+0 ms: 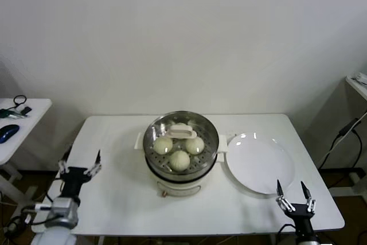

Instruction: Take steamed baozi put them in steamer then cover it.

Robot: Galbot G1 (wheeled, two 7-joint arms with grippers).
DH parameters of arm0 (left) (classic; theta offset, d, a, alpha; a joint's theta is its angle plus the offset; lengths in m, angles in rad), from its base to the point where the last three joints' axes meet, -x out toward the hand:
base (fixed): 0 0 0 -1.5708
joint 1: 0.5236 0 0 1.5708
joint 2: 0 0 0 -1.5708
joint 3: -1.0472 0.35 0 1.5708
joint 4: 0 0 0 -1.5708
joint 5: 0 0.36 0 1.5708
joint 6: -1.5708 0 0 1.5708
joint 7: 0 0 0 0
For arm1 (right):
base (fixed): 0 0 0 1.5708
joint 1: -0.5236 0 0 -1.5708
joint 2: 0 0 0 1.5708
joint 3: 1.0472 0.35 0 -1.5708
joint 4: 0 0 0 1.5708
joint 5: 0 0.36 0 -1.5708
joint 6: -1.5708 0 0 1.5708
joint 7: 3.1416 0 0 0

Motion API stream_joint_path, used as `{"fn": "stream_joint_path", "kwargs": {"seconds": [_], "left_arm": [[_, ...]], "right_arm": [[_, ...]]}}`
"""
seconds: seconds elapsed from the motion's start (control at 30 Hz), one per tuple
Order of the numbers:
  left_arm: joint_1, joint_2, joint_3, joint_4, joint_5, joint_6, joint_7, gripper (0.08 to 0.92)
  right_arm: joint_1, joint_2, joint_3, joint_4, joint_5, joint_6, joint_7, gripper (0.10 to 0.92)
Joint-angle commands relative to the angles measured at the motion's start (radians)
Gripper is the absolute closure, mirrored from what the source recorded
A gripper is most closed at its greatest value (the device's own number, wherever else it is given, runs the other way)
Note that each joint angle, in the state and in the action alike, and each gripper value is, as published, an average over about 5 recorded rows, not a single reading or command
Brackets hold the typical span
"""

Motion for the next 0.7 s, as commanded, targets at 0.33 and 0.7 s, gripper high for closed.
{"fn": "stream_joint_path", "kwargs": {"seconds": [0.33, 0.7], "left_arm": [[0.157, -0.066, -0.012, 0.171, -0.218, -0.290, 0.000, 0.177], [0.154, -0.063, -0.008, 0.143, -0.206, -0.278, 0.007, 0.177]], "right_arm": [[-0.015, -0.004, 0.003, 0.005, 0.020, 0.004, 0.003, 0.203], [-0.017, -0.002, 0.007, 0.009, 0.022, 0.007, 0.005, 0.203]]}}
